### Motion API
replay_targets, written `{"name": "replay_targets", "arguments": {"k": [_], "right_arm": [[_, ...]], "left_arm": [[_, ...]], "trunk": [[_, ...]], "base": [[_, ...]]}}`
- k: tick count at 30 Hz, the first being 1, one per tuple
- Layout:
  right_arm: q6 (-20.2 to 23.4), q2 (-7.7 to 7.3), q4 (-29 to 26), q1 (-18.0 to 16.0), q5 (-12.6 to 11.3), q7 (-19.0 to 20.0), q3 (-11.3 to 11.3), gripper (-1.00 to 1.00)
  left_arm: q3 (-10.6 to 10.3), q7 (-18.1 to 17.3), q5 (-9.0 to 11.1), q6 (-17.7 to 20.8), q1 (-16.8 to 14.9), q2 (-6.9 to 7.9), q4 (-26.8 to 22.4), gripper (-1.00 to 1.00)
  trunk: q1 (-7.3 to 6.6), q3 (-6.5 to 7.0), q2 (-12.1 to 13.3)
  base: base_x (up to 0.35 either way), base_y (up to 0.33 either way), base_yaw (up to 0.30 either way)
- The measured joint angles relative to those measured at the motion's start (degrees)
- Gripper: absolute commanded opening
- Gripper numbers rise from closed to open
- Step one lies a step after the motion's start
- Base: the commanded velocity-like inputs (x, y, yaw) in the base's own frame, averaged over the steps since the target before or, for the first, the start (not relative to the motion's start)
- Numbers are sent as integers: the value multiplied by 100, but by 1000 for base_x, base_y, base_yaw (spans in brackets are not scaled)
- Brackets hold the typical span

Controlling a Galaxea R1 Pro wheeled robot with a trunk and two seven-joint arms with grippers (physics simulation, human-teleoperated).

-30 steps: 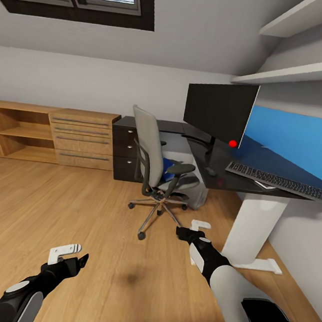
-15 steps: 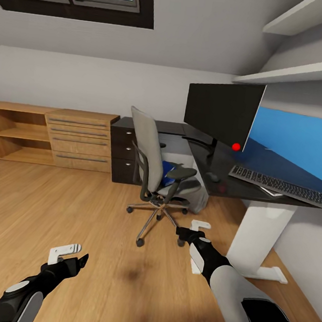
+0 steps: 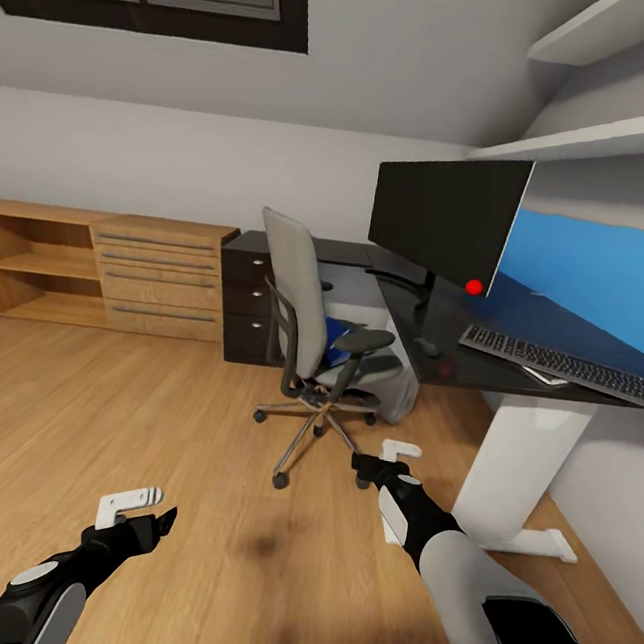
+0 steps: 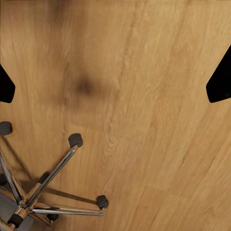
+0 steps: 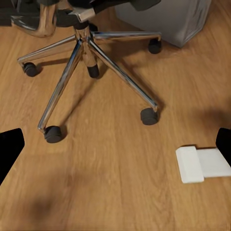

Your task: In the bedroom, organize the workspace by keeping the computer under the desk, ensuring the monitor is on the desk, placing the keyboard on the desk next to the monitor, placing the mouse on the desk next to the keyboard, moving the folder from the swivel chair onto the desk next to the mouse, stacking the notebook on top of the folder with the pen on top of the notebook, and positioning the swivel chair next to the desk.

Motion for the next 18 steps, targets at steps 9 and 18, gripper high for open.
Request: {"name": "replay_targets", "arguments": {"k": [9, 18], "right_arm": [[0, -3, -13, 0, 5, -6, 0, 100], [-2, -7, -16, 0, 14, 2, 0, 100]], "left_arm": [[0, 8, 0, 0, 0, 0, 0, 100], [0, 16, 0, 0, 0, -3, 0, 100]], "trunk": [[198, -162, -361], [261, -352, -452]], "base": [[0, 0, 0], [0, 0, 0]]}}
